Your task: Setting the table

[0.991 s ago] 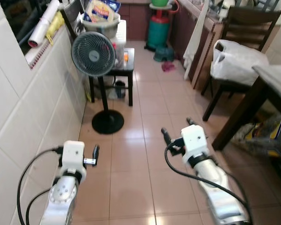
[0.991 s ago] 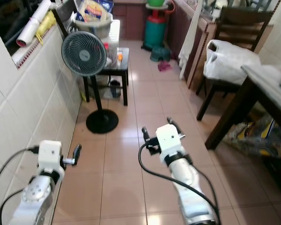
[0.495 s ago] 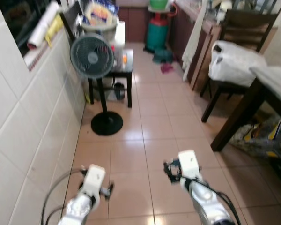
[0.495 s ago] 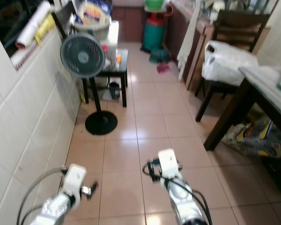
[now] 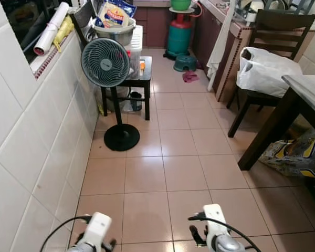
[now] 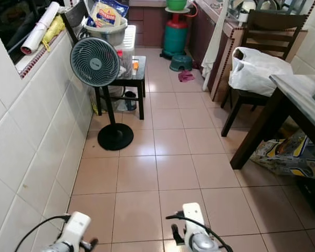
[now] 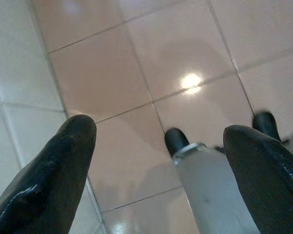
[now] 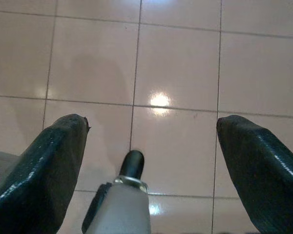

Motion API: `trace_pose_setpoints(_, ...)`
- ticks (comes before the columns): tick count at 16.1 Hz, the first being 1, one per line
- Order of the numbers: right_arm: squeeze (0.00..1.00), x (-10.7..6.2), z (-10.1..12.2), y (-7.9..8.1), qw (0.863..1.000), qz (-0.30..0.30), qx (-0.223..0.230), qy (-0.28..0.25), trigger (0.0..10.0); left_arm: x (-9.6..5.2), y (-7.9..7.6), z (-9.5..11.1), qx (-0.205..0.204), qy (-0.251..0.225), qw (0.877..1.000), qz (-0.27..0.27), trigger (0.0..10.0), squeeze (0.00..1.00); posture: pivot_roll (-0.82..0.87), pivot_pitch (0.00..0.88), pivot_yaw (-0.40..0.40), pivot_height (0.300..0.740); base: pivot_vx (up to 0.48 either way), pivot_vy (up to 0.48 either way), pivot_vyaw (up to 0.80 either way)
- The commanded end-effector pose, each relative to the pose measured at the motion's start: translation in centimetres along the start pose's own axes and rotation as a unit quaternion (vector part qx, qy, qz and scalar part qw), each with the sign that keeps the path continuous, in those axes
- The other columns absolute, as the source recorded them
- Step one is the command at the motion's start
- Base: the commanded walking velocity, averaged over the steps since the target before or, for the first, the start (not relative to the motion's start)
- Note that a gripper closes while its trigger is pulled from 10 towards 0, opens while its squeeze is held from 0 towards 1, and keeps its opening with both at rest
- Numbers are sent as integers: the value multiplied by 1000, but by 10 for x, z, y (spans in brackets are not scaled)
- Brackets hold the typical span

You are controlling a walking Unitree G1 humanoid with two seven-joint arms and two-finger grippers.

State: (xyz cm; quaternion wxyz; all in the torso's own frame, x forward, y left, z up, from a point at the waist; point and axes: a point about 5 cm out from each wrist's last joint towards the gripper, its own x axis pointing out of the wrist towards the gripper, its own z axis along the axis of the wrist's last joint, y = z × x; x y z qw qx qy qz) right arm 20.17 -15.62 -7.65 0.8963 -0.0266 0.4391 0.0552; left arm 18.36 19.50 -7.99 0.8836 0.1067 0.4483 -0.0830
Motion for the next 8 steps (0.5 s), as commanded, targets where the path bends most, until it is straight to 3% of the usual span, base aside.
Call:
trace_pose_setpoints(1,0,-1,-4,-9,1000,-11,12,7,10000,1,4,4,-24,-6,1000,16,10000,0,25,0,-41,740,0,0,0)
trace_pose_setpoints(4,0,-7,-22,-24,999,-33,14,38,10000,3,-4,7,-52,-3,999,15,10000,0,22,0,-33,740,0,0,0)
trace_pose_setpoints(8,0,-8,-29,-26,998,-29,17,49,10000,3,-6,1,-64,12,998,7,10000,0,15,0,-24,740,0,0,0)
